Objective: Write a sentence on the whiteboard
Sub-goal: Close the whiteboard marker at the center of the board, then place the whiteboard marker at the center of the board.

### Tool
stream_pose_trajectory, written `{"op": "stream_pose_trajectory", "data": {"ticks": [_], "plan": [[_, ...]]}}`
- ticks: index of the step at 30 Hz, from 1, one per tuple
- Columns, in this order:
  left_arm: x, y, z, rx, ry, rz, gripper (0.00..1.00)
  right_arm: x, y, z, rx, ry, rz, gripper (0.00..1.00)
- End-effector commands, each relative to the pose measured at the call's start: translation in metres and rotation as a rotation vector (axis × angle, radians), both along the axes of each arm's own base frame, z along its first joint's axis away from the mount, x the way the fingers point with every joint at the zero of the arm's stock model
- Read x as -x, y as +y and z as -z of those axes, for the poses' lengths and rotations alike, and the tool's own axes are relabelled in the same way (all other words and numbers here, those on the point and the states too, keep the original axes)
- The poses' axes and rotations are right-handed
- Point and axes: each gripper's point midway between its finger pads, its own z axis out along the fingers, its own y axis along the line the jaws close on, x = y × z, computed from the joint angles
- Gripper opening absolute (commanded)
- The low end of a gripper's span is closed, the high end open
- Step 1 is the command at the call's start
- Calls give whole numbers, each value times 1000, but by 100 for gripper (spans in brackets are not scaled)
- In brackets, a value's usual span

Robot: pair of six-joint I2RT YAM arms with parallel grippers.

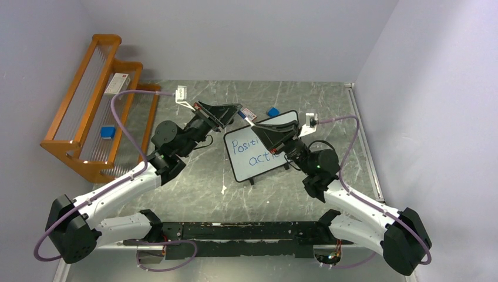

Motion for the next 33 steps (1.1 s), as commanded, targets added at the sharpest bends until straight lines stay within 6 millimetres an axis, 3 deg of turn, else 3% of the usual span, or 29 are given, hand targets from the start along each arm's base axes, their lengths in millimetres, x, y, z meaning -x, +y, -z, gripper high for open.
{"op": "stream_pose_trajectory", "data": {"ticks": [1, 6, 9, 18, 24, 29, 33], "plan": [[69, -43, 38, -84, -6, 337, 5, -11, -5, -38, -84, -22, 39, 0], [68, -42, 40, -68, -31, 334, 5, -14, 3, -26, -14, 2, 30, 0], [50, -29, 43, -100, -36, 257, 6, -19, 8, -12, 69, 29, 36, 0], [-2, 23, 40, -300, -80, -40, 42, -37, -7, 20, 231, 82, 172, 0], [-22, 80, 37, -517, -118, -311, 63, -52, -46, 39, 334, 144, 373, 0], [-20, 131, 36, -681, -154, -515, 75, -68, -101, 62, 444, 244, 637, 0], [-16, 165, 53, -832, -148, -619, 79, -75, -146, 81, 485, 340, 836, 0]]}}
